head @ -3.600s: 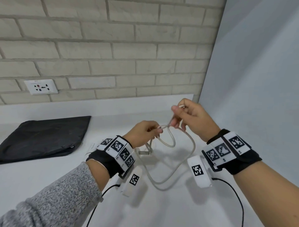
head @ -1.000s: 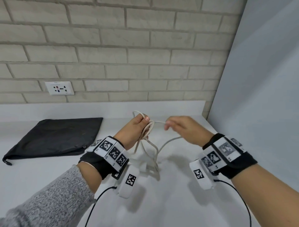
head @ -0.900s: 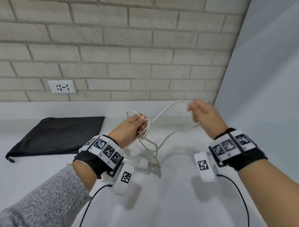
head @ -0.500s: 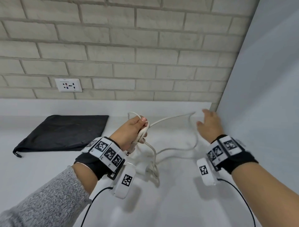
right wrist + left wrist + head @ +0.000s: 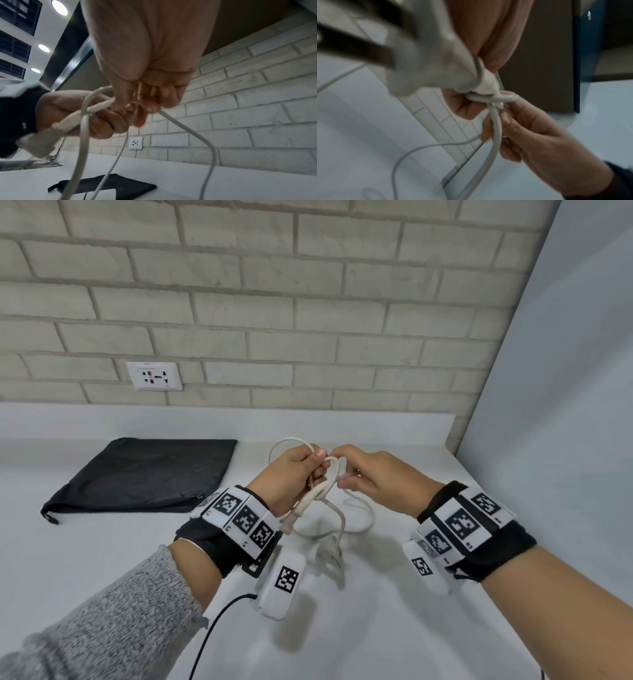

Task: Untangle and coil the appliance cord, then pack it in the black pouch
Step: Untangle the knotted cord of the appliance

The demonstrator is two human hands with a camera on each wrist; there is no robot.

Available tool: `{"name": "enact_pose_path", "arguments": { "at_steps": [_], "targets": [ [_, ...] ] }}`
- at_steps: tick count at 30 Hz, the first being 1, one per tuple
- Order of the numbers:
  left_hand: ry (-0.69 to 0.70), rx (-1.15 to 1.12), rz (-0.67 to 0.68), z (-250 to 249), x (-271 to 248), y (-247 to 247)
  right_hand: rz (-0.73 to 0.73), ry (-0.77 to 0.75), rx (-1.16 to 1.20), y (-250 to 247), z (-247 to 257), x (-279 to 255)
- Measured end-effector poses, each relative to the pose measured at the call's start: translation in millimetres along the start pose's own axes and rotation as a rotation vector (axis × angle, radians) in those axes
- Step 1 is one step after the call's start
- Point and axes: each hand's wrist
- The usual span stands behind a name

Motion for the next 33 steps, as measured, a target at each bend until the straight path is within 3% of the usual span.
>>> {"name": "enact_pose_path", "arguments": {
  "at_steps": [3,6,12,15,20,23,26,28,30,33],
  "targets": [
    [-0.017,0.042,-0.063,-10,0,-6,-0.183,0.036,0.052,-13,-14,-5],
    [-0.004,0.105,-0.116,-20,-5,-17,-0.331,0.214,0.03,-29,-38,-16],
    [-0.035,0.203,-0.106,-25,-11,-15,-0.277,0.536,-0.103,-8,-67,-20],
    [-0.06,0.245,-0.098,-31,-11,-7,-0.184,0.565,0.065,8,-64,-16],
    [-0.239,0.388,-0.068,-45,-2,2,0.235,0.287,0.386,18,-20,-13],
    [-0.334,0.199,-0.018,-52,6,8,0.369,0.2,0.56,30,2,-15],
    [-0.277,-0.276,-0.118,-52,12,8,0.181,0.266,0.779,30,7,-17],
    [-0.231,-0.325,-0.136,-41,12,7,-0.006,0.335,0.999,21,2,-15],
    [-0.203,-0.003,-0.11,-23,4,11,-0.165,0.377,1.188,7,-6,-12],
    [-0.131,0.616,0.084,-3,-15,12,-0.337,0.451,1.395,-3,-16,-7]
  ]
}}
Point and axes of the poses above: each hand's wrist, its own x-axis towards the middle knuckle, its own y-axis out of the palm, z = x × y, and after that the axes turned 11 degrees about -x, right-handed
